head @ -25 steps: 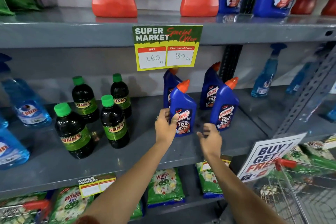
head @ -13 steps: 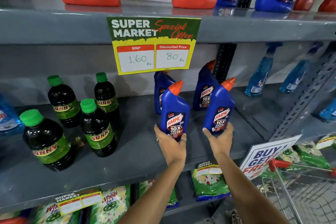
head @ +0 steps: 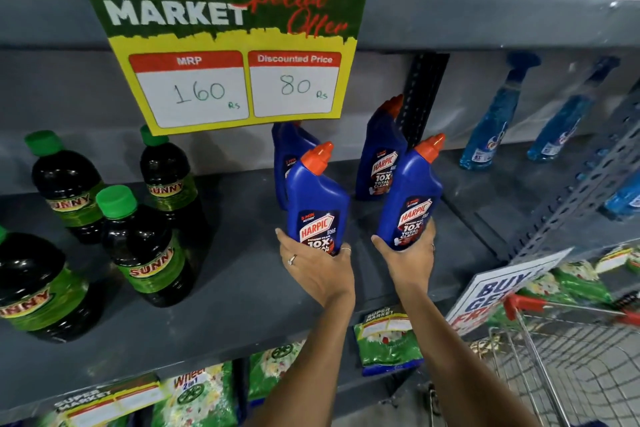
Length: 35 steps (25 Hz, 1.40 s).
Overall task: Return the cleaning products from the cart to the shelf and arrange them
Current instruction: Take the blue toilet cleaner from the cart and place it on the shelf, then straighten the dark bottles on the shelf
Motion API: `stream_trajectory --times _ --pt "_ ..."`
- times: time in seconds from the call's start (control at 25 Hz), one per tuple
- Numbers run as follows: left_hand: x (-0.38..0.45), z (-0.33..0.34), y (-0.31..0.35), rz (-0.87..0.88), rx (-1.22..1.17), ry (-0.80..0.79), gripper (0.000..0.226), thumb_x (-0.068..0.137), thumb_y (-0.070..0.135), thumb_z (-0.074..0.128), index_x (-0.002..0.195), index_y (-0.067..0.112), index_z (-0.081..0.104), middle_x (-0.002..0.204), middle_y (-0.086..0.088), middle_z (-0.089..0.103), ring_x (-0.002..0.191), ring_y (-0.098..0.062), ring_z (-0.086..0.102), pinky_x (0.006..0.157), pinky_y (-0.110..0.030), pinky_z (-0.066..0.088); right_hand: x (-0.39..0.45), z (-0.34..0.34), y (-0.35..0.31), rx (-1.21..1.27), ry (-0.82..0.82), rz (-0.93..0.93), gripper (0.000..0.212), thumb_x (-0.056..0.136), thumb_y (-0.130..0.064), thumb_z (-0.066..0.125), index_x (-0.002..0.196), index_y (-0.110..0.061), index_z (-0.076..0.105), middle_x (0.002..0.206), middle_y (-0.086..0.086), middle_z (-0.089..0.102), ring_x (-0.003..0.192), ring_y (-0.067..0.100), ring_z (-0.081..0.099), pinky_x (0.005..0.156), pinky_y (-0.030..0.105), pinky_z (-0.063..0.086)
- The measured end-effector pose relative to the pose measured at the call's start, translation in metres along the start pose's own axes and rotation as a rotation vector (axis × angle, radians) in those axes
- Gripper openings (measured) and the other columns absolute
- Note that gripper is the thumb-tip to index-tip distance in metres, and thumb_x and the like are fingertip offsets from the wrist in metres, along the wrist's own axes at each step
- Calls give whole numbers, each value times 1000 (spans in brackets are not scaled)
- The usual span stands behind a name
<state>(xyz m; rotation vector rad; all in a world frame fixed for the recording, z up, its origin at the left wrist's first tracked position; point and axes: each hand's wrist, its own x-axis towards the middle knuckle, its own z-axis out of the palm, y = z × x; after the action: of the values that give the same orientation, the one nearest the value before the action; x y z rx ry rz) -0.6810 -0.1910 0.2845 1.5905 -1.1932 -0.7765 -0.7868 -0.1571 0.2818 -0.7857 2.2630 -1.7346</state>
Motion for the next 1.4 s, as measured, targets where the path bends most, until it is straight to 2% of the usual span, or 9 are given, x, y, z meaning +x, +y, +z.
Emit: stream_trajectory --times 0.44,0.68,0.84,0.96,1.08,1.24,1.32,1.4 --pt "-13 -4 -4 58 42 -1 115 59 35 83 144 1 15 134 -23 44 120 -37 48 97 -49 48 0 1 2 -12 -15 18 102 58 -22 85 140 -17 24 129 11 52 118 28 52 97 43 49" --pt "-14 -13 -3 33 -16 -90 118 62 26 83 147 5 4 143 -20 34 131 -33 38 107 -46 41 -1 -1 2 -30 -43 29 105 61 -19 84 143 -13 19 136 12 48 125 29 45 102 43 43" --pt "-20 -37 -13 90 -122 -229 119 65 9 81 148 10 -3 151 -14 23 137 -21 31 112 -31 32 -8 -5 2 -71 -99 110 104 65 -7 80 145 -5 15 142 16 44 131 32 40 108 44 37" --pt "-26 -61 -22 77 -202 -245 115 66 2 79 148 10 -2 155 -9 15 141 -14 22 112 -18 19 -30 -9 -5 -36 -51 162 81 68 2 74 136 2 31 135 21 49 126 36 46 104 43 40" --pt "-33 -94 -34 65 -247 -173 103 73 0 72 149 9 3 158 -7 14 146 -18 17 118 -26 14 -65 -8 -17 31 -42 120 62 76 8 63 133 1 40 127 24 55 118 37 52 100 43 42" --pt "-24 -160 -61 15 -253 117 87 78 -1 67 147 3 13 153 -15 27 142 -27 27 117 -34 23 -111 3 -35 44 -218 -74 47 81 7 56 127 1 50 127 21 57 115 33 56 100 46 46" --pt "-14 -196 -73 -8 -231 204 86 79 0 67 146 3 15 153 -17 27 142 -29 27 117 -43 26 -133 12 -43 46 -296 -149 41 82 5 56 122 0 54 120 21 61 107 33 60 96 46 49" --pt "-4 -230 -79 0 -209 264 85 78 1 68 146 1 17 151 -18 29 140 -30 29 115 -46 29 -154 24 -53 75 -381 -173 38 82 4 58 120 0 56 117 20 63 102 31 61 93 43 51"
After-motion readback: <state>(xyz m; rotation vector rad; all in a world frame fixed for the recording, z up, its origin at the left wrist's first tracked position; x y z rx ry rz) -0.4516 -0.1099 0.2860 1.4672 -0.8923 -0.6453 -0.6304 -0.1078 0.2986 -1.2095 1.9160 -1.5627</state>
